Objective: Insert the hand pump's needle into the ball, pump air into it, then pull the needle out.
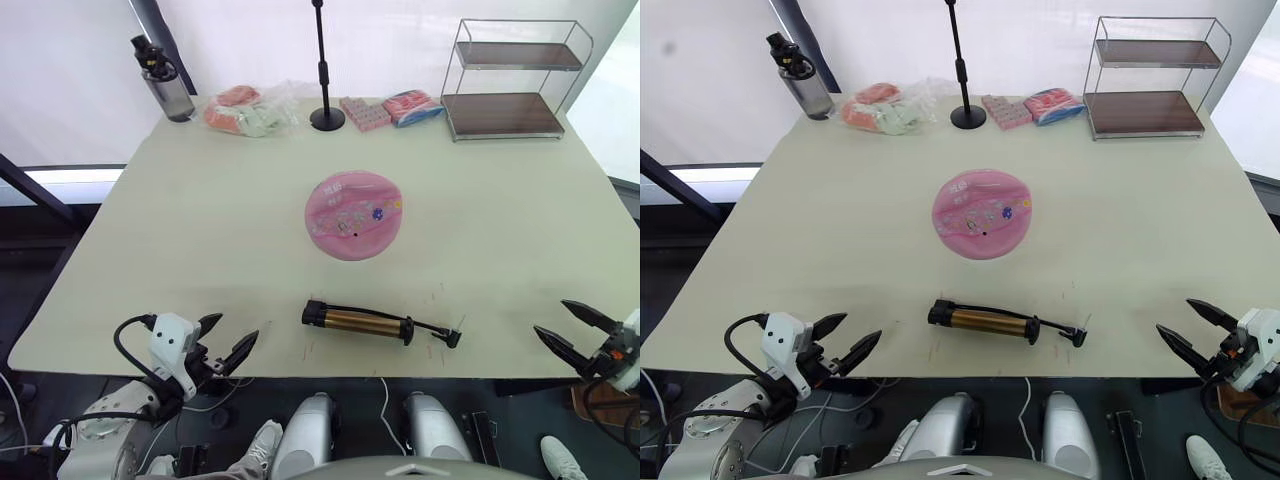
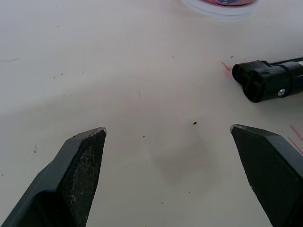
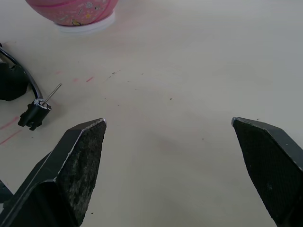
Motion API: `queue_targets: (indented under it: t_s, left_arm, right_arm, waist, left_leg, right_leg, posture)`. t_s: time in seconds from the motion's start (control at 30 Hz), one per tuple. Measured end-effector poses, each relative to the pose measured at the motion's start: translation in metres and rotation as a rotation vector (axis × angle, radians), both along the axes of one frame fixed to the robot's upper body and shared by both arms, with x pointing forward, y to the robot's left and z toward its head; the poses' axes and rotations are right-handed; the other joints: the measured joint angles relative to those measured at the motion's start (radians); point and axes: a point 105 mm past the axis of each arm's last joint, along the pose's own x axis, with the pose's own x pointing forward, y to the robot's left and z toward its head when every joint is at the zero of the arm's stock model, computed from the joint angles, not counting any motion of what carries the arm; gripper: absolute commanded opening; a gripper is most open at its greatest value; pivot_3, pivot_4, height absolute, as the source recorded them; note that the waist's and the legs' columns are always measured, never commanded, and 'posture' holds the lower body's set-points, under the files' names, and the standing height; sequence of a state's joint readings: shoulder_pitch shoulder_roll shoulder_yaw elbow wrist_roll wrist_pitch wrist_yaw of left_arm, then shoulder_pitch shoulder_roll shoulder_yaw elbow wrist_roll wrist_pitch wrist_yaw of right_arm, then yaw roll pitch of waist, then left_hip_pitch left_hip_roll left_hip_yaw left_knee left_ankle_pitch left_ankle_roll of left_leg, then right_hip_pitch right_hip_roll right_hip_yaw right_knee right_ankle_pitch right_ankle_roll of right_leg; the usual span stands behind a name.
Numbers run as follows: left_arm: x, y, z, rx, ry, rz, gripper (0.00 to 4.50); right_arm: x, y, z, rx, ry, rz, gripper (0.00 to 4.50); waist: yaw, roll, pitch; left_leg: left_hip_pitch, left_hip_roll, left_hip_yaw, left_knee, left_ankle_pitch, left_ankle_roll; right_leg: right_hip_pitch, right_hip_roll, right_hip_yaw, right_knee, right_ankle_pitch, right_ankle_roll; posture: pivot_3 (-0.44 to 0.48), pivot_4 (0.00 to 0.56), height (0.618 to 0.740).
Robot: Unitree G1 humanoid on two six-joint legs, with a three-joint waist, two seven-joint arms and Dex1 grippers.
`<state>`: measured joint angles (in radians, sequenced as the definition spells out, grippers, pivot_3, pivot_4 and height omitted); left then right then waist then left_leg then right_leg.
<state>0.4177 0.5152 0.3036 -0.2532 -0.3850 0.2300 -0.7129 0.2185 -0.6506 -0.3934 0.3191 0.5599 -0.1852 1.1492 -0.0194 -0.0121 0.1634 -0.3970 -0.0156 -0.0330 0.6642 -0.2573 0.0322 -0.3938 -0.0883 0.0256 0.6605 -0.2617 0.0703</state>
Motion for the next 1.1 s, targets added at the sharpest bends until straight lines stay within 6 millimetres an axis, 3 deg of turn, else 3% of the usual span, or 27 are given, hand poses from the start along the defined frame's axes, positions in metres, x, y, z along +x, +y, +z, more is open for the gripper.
queue_targets:
  t_s: [0.2,0.63,0.87,0.93,1.0,1.1]
  left_arm:
    - [0.009,0.003,0.002,-0.004,-0.018,0.001,4.50]
    - [0.011,0.006,0.005,0.010,-0.022,-0.035,4.50]
    - [0.018,-0.005,0.021,0.034,-0.053,-0.164,4.50]
    - [0.023,-0.015,0.029,0.045,-0.069,-0.234,4.50]
    - [0.040,-0.046,0.052,0.121,-0.112,-0.478,4.50]
    - [0.043,-0.062,0.057,0.152,-0.110,-0.610,4.50]
  right_arm:
    - [-0.007,0.012,0.000,0.011,-0.018,0.013,4.45]
    - [-0.011,0.014,-0.001,0.020,-0.019,0.004,4.45]
    - [-0.015,0.025,0.015,0.075,-0.062,0.078,4.45]
    - [-0.018,0.029,0.020,0.082,-0.062,0.118,4.45]
    - [-0.030,0.033,0.037,0.073,-0.057,0.263,4.45]
    - [-0.037,0.033,0.045,0.056,-0.066,0.346,4.45]
  waist:
    - [0.009,0.000,0.000]
    - [0.007,0.000,0.000]
    - [0.008,0.000,0.000]
    - [0.011,0.001,0.000]
    - [0.013,0.001,0.000]
    - [0.005,0.001,0.000]
  left_leg:
    - [0.000,0.000,0.000,0.000,0.000,0.000]
    - [0.000,0.001,0.000,-0.001,0.000,0.000]
    - [-0.001,0.001,0.000,-0.001,0.000,0.000]
    - [-0.001,0.001,0.000,-0.001,0.000,0.000]
    - [-0.001,0.001,0.000,-0.001,0.000,0.000]
    - [-0.001,0.001,0.000,-0.001,0.000,0.000]
  right_leg:
    - [0.000,0.000,-0.001,0.000,0.000,0.000]
    - [0.000,-0.002,0.000,-0.001,0.000,0.000]
    - [0.000,-0.002,0.000,-0.002,0.000,0.000]
    - [0.000,-0.003,-0.001,-0.002,0.000,0.000]
    - [0.000,0.001,-0.001,-0.002,0.000,0.000]
    - [0.000,0.001,-0.001,-0.002,0.002,0.004]
  posture:
    - [0.000,0.150,0.736]
    - [0.000,0.150,0.736]
    - [0.000,0.150,0.736]
    - [0.000,0.150,0.736]
    - [0.000,0.150,0.736]
    - [0.000,0.150,0.736]
